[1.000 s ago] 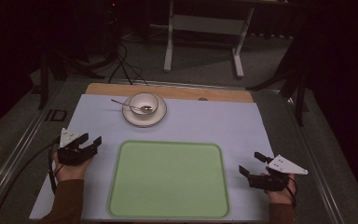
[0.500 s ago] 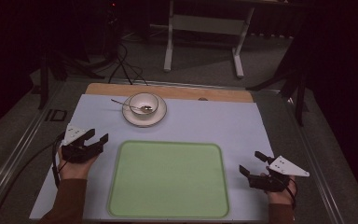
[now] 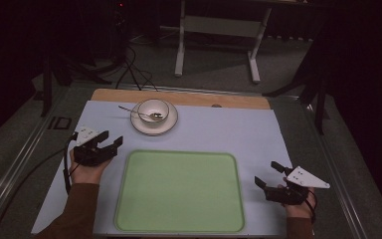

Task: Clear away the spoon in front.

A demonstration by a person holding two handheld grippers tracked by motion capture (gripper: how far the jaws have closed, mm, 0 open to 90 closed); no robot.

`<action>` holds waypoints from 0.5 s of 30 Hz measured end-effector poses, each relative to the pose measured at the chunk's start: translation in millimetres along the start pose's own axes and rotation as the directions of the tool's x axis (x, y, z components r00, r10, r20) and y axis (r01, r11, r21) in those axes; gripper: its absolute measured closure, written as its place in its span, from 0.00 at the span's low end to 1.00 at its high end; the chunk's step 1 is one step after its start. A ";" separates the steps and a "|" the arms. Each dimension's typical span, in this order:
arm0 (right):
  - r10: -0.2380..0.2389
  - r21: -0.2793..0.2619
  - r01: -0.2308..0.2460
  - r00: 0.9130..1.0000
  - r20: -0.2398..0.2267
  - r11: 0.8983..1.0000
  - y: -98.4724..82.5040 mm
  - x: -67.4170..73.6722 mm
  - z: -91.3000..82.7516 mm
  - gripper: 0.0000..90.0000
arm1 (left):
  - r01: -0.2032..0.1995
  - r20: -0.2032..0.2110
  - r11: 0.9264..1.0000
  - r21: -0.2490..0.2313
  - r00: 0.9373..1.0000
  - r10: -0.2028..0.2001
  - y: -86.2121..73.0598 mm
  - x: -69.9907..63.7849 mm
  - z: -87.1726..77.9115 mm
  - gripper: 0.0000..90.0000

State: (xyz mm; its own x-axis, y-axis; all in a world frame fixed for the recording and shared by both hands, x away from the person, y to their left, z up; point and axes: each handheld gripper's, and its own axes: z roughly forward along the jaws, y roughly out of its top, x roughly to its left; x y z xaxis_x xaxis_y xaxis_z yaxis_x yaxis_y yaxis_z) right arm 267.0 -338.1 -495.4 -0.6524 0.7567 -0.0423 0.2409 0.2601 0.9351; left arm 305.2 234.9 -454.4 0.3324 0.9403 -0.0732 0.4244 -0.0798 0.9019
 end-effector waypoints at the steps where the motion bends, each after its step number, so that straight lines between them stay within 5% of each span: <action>1: -0.001 0.001 0.001 1.000 0.000 1.000 -0.1 -0.1 0.0 0.16 | 0.000 0.000 1.000 -0.003 1.000 0.000 1.6 0.0 0.8 0.48; 15: -0.001 0.004 0.001 1.000 -0.001 1.000 -0.1 -0.2 0.1 0.16 | -0.010 0.011 1.000 -0.012 1.000 0.010 13.8 -5.2 13.0 0.48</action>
State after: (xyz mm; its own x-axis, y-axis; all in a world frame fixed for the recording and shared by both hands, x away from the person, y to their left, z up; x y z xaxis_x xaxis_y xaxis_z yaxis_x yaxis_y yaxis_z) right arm 267.2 -338.2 -495.5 -0.6534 0.7558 -0.0429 0.2428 0.2630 0.9337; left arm 320.3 224.6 -447.1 0.3459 0.9357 -0.0688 0.4113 -0.0853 0.9075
